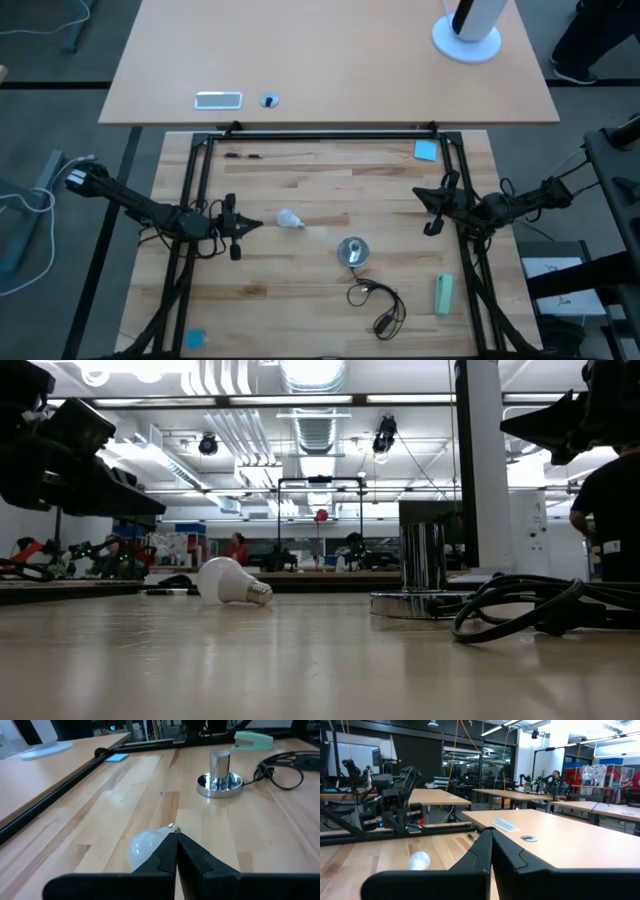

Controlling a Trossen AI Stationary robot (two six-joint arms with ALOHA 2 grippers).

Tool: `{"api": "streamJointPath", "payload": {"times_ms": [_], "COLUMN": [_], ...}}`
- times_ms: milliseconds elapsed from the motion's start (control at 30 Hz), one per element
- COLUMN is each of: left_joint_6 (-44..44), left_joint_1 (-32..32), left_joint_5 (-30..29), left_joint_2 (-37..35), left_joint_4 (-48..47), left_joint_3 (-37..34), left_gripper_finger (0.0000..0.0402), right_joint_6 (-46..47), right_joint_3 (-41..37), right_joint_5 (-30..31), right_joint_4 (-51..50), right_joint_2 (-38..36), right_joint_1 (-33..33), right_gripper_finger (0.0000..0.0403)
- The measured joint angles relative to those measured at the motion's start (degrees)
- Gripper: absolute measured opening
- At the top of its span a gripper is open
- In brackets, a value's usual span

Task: Screw lightbulb
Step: Return to Home Position

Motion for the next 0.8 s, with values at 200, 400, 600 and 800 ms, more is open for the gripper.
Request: {"api": "streamJointPath", "payload": {"times_ms": [200,400,600,800], "left_joint_6": [0.0,0.0,0.0,0.0], "left_joint_1": [0.0,0.0,0.0,0.0], "left_joint_5": [0.0,0.0,0.0,0.0], "left_joint_2": [2.1,4.1,6.0,7.6], "left_joint_4": [0.0,0.0,0.0,0.0], "left_joint_3": [0.0,0.0,0.0,0.0], "left_gripper_finger": [0.0000,0.0000,0.0000,0.0000], "right_joint_6": [0.0,0.0,0.0,0.0], "right_joint_3": [0.0,0.0,0.0,0.0], "right_joint_5": [0.0,0.0,0.0,0.0], "right_joint_4": [0.0,0.0,0.0,0.0], "right_joint_2": [0.1,0.0,0.1,0.1], "right_joint_1": [0.0,0.0,0.0,0.0], "right_gripper_finger": [0.0000,0.0000,0.0000,0.0000]}}
